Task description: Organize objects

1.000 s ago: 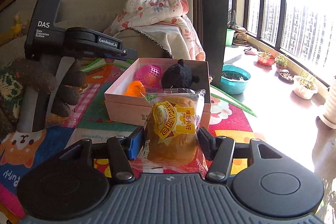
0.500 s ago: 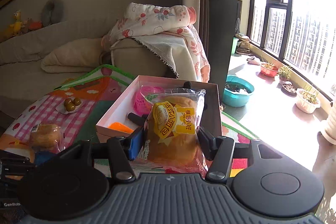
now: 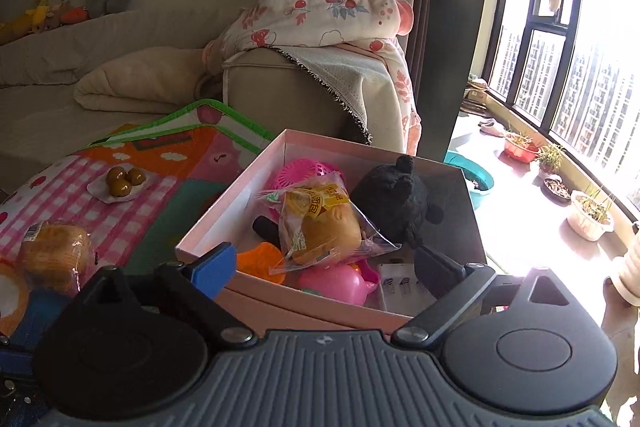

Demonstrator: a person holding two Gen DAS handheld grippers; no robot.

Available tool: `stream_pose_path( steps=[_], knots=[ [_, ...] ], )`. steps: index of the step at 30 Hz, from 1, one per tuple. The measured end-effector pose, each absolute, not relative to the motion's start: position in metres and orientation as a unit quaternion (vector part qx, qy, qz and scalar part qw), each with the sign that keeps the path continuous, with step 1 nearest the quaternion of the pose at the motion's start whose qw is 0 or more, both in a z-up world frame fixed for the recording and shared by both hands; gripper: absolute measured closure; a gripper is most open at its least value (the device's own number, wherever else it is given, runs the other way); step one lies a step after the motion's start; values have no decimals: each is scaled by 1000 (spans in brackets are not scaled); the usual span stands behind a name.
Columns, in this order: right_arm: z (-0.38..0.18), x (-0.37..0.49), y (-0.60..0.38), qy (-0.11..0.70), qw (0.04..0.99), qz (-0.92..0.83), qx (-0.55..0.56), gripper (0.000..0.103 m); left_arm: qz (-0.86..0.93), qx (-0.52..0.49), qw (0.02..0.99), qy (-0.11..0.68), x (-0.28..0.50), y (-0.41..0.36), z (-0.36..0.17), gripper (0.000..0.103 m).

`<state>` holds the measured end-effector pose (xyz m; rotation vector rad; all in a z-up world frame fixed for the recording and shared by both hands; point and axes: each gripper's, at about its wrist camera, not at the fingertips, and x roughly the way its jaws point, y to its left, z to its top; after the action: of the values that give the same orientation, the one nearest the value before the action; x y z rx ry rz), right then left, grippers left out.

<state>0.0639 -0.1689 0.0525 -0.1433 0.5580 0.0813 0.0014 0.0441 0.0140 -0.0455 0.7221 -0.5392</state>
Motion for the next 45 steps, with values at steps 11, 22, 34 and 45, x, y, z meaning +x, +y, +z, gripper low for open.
stream_pose_path(
  steps=[11, 22, 34, 45],
  knots=[
    [29, 33, -170, 314, 946, 67, -36, 0, -245, -37, 915, 320, 14, 51, 29, 84],
    [7, 17, -156, 346, 934, 92, -3, 0, -67, -55, 949, 304, 111, 128, 52, 84],
    [2, 25, -158, 367, 926, 84, 2, 0, -60, -145, 929, 335, 194, 159, 26, 84],
    [2, 25, -157, 367, 926, 85, 4, 0, -63, -162, 908, 381, 225, 144, 14, 82]
  ],
)
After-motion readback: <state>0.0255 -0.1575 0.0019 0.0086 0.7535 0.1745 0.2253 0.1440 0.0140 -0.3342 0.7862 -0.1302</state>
